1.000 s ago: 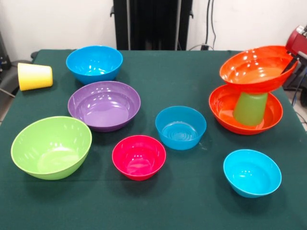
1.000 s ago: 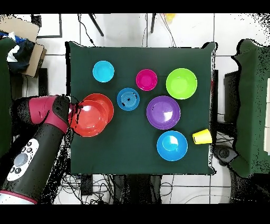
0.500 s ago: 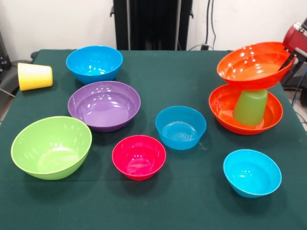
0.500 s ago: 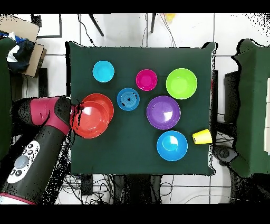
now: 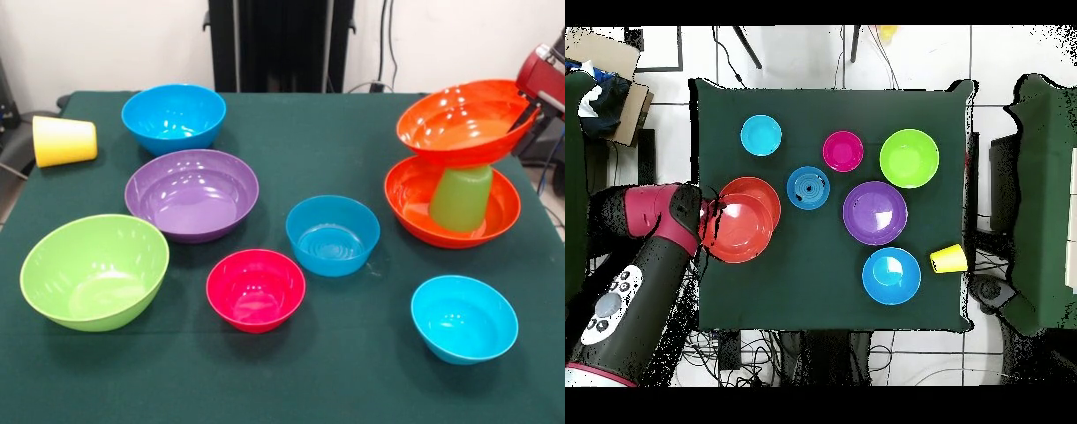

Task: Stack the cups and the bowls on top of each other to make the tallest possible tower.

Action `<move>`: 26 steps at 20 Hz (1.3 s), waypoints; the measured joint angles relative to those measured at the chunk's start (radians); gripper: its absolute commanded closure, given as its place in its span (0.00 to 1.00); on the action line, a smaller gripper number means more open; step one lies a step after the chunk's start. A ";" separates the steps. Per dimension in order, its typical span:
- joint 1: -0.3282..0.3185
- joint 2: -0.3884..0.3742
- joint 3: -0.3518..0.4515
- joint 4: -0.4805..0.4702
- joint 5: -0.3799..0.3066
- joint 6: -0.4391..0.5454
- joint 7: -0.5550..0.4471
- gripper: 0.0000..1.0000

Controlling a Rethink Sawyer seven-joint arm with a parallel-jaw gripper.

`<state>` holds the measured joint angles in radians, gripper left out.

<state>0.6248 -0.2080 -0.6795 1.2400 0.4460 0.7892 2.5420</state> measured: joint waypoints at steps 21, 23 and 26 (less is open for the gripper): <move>-0.008 0.032 -0.002 -0.001 0.000 0.000 0.000 1.00; -0.008 0.034 -0.003 -0.001 0.000 0.000 0.000 1.00; -0.008 0.037 -0.006 -0.001 0.000 0.000 0.000 1.00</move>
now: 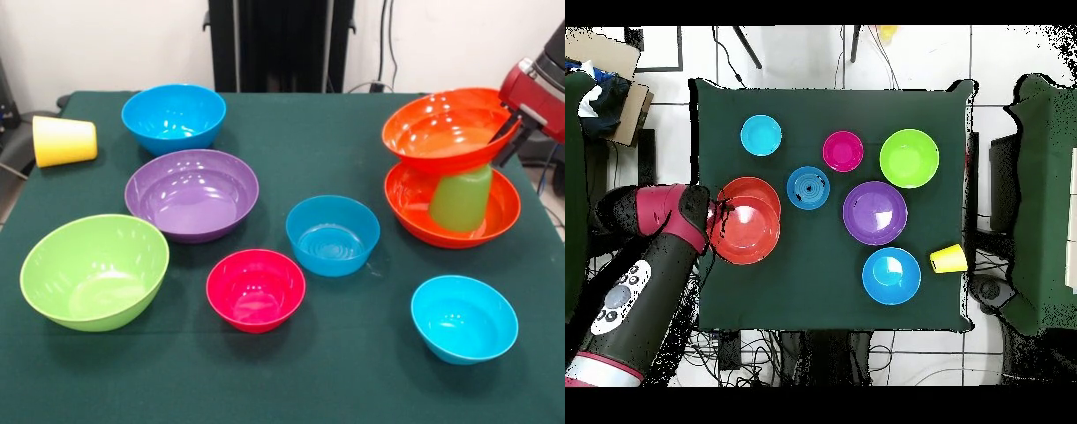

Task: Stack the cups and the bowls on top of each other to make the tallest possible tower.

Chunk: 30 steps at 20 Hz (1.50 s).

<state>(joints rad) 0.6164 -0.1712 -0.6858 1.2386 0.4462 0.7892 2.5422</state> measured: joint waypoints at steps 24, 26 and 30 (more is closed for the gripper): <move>0.001 -0.025 -0.023 -0.008 0.000 0.098 0.000 1.00; 0.001 -0.040 -0.033 -0.019 0.000 0.162 0.000 1.00; 0.001 -0.061 -0.052 -0.049 0.000 0.258 0.000 1.00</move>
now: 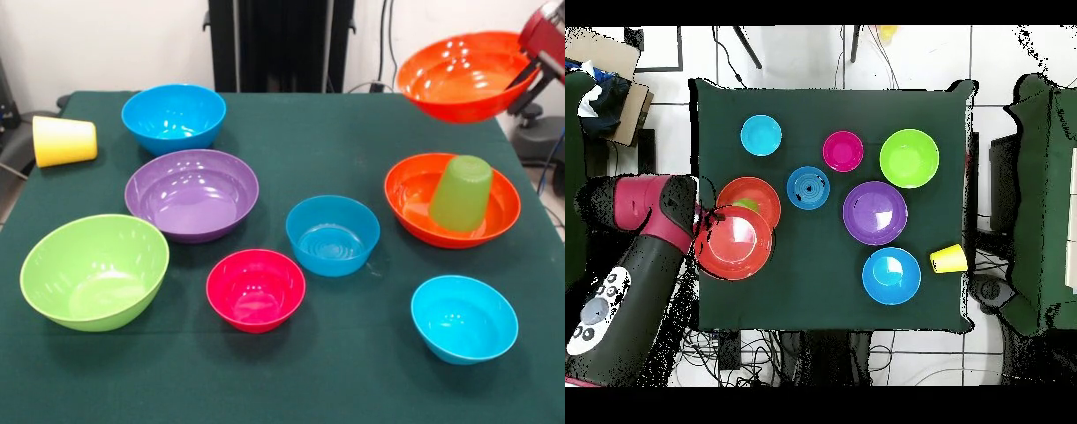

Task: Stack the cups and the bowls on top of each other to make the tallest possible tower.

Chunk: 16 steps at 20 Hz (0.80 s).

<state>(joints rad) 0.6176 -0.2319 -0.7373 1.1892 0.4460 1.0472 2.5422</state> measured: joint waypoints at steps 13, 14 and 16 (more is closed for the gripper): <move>0.000 0.006 -0.035 -0.105 0.008 0.049 0.052 1.00; 0.000 0.009 -0.037 -0.114 0.008 0.049 0.066 1.00; 0.000 0.014 -0.040 -0.126 0.008 0.049 0.085 1.00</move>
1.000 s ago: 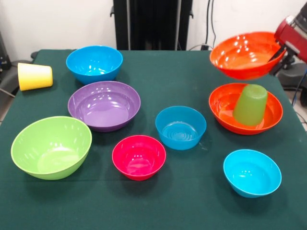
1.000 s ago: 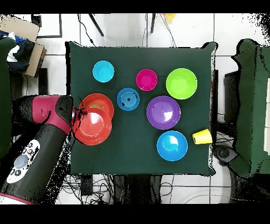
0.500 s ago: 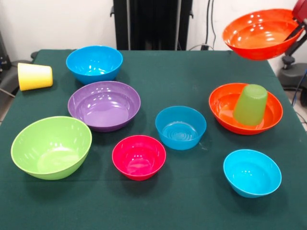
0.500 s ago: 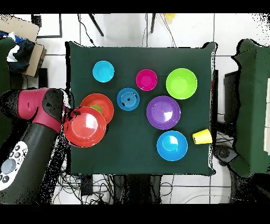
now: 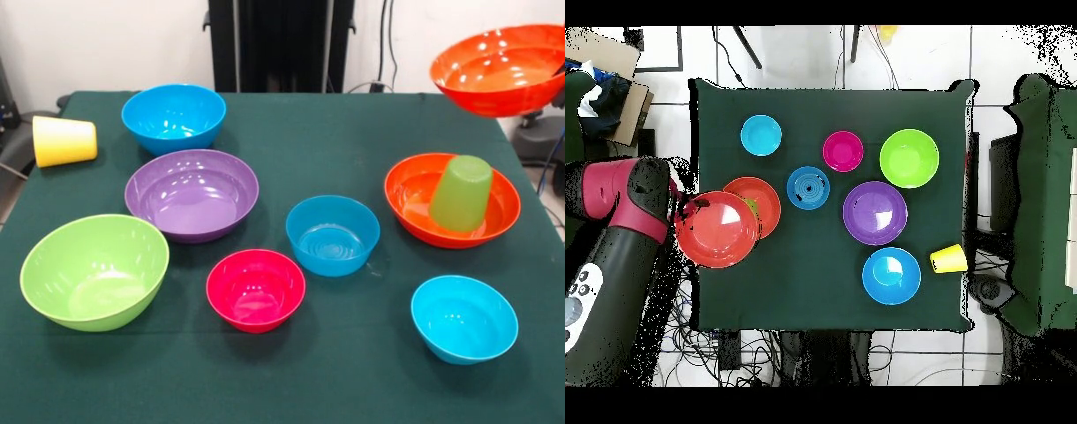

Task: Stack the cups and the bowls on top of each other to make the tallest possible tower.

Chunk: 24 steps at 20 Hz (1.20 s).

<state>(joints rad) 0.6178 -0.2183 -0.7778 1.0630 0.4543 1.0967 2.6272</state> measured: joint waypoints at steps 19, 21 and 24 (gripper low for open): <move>0.000 0.094 -0.017 -0.090 0.000 0.004 0.101 1.00; 0.000 0.104 -0.017 -0.090 0.000 0.004 0.101 1.00; 0.000 0.112 -0.017 -0.091 0.000 0.004 0.101 1.00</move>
<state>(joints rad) 0.6176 -0.1061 -0.7947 0.9724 0.4545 1.1011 2.7284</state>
